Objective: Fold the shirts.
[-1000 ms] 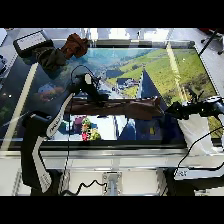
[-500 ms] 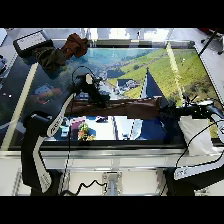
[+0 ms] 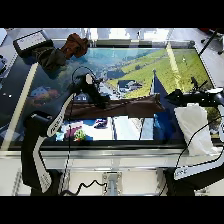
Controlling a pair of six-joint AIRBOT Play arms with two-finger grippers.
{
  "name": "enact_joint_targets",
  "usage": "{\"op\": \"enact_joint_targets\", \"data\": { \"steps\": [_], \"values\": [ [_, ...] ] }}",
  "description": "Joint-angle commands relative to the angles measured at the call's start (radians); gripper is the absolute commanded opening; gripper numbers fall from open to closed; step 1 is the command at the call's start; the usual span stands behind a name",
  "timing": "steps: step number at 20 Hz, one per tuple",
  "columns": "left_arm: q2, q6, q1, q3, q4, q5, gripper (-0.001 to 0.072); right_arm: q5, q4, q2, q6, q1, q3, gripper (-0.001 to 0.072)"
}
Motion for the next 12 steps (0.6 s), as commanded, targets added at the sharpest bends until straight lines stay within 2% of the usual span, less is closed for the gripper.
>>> {"op": "enact_joint_targets", "data": {
  "steps": [1, 4, 9, 12],
  "values": [
    [0.000, 0.002, 0.000, 0.001, -0.001, -0.018, 0.0011, -0.057, -0.108, -0.003, 0.058, 0.001, 0.090, 0.0437],
    [0.000, 0.002, 0.000, 0.001, -0.022, -0.021, 0.0010, -0.037, -0.152, -0.064, 0.079, 0.001, 0.091, 0.0436],
    [0.000, 0.001, 0.000, 0.001, -0.066, -0.020, 0.0010, 0.073, 0.045, -0.208, 0.034, 0.002, 0.092, 0.0437],
    [0.000, 0.001, 0.000, 0.001, -0.073, -0.019, 0.0010, 0.113, 0.057, -0.261, 0.034, 0.009, 0.130, 0.0437]
  ]
}}
